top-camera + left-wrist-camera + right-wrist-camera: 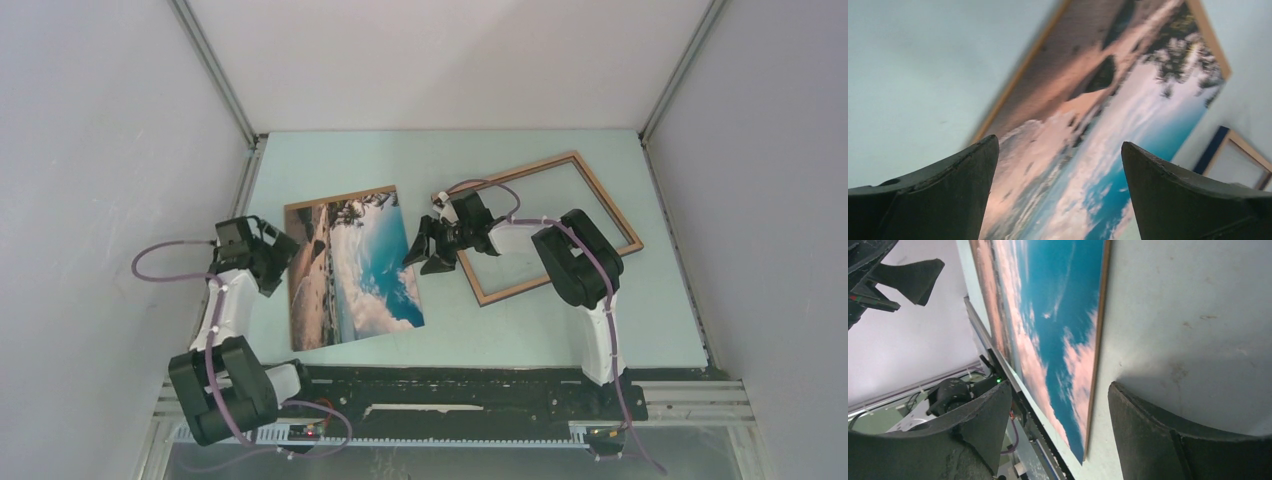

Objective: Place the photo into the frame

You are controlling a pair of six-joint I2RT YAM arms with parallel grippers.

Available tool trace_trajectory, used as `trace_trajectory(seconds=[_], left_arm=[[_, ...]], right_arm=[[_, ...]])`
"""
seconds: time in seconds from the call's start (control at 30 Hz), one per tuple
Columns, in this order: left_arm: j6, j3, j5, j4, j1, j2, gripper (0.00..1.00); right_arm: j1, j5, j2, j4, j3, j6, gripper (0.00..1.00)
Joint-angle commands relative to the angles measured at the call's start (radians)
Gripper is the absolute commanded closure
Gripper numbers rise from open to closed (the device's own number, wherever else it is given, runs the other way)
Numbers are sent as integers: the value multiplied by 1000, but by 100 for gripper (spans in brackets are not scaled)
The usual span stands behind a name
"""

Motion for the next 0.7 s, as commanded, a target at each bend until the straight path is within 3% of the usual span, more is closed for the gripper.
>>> trace_trajectory(seconds=[0.0, 0.3, 0.67], left_arm=[[68, -12, -22, -109, 79, 33, 0], [146, 14, -55, -97, 102, 218, 0], [135, -18, 72, -51, 103, 286, 0]], right_arm=[[13, 46, -39, -69, 30, -69, 21], [12, -5, -17, -17, 26, -40, 22], [5, 17, 4, -26, 26, -30, 22]])
